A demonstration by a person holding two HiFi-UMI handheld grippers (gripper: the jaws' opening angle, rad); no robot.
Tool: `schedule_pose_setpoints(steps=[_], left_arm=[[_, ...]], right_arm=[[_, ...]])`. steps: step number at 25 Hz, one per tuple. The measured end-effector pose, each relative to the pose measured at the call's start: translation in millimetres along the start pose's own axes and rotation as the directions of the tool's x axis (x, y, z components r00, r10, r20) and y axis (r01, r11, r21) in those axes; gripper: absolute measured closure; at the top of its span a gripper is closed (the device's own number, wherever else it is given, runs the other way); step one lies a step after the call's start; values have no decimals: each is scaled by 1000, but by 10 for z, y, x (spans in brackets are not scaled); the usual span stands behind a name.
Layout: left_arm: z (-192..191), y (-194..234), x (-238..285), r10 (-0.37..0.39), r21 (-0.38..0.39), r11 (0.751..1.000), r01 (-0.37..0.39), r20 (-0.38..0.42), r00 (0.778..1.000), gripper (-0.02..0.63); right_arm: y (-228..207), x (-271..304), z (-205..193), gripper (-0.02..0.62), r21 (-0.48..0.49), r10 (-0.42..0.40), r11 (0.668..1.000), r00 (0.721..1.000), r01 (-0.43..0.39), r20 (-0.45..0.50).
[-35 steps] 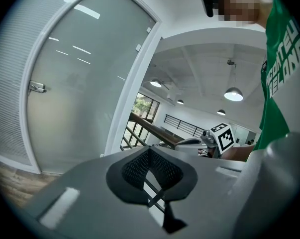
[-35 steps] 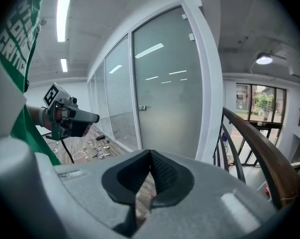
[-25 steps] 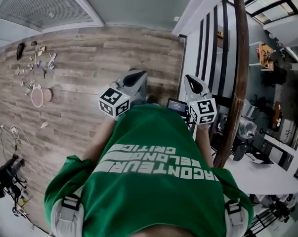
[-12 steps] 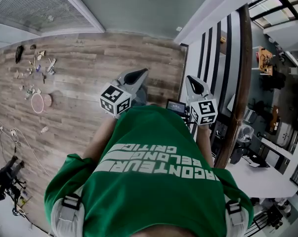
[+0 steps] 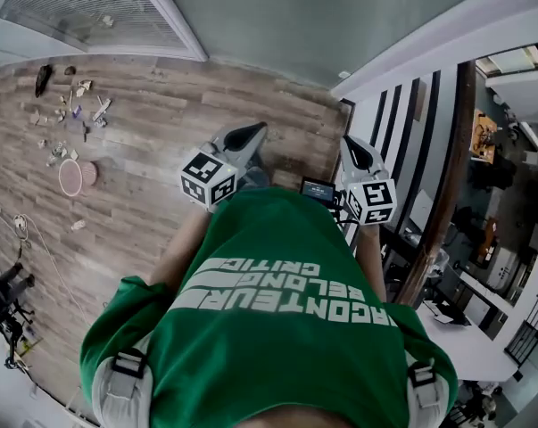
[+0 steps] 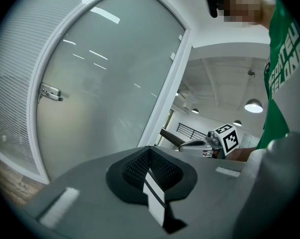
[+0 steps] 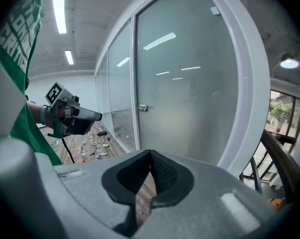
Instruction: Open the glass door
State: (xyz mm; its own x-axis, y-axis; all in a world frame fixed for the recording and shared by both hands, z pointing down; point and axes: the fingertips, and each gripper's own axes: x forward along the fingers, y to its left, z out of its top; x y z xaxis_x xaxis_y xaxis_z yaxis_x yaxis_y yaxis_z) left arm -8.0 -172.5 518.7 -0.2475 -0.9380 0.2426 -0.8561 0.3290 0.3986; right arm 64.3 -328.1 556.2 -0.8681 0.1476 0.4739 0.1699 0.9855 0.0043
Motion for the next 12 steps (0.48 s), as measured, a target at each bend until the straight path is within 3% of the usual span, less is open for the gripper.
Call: schedule_pose_setpoints(steps=[5,12], left_arm=[[151,358,-35,31,-1,1000,-31,12,999,591],[281,599,120,84,-33,996,-84,20,996,591]], right_arm=[[113,380,296,603,-38,63,997,998,-62,20],[-86,752,586,601,0,138,990,990,-138,33]])
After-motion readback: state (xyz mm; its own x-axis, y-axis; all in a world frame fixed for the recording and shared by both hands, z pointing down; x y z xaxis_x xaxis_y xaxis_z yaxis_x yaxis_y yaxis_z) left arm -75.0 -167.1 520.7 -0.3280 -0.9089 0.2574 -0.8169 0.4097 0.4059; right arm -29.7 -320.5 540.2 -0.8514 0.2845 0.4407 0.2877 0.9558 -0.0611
